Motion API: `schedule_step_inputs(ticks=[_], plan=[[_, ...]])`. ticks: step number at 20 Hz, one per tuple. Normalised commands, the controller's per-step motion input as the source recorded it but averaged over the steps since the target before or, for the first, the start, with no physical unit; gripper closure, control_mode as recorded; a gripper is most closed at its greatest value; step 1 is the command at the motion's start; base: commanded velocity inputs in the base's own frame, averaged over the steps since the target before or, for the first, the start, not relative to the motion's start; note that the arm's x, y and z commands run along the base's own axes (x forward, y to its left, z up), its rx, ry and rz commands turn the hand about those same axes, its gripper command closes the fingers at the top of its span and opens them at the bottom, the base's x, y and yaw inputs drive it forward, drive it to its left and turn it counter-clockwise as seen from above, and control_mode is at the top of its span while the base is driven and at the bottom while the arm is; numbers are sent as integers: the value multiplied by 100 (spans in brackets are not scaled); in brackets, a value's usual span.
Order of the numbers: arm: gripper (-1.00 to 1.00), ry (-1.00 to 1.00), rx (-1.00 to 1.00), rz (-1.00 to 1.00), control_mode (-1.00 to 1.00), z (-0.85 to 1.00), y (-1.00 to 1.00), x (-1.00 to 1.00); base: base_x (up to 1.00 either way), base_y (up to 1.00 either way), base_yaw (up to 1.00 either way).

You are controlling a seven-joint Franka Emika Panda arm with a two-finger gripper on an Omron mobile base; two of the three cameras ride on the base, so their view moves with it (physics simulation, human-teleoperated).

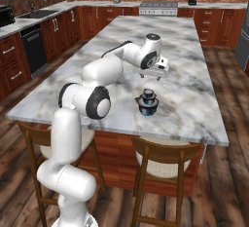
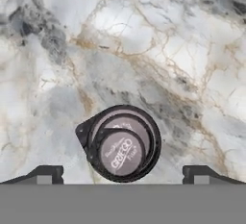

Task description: Stack the yogurt containers by placing the smaller containers on top of the larger containers.

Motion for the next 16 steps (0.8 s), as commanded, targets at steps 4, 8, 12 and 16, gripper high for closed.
schedule_step_inputs(ticks=[4,8,12,16], plan=[[-100,-34,0,8,-100,31,0,-68,0,0,0],[-100,-38,0,4,-100,21,0,-72,0,0,0],[-100,-42,0,0,-100,16,0,-82,0,0,0],[-100,-46,4,0,-100,26,-11,-72,0,0,0]])
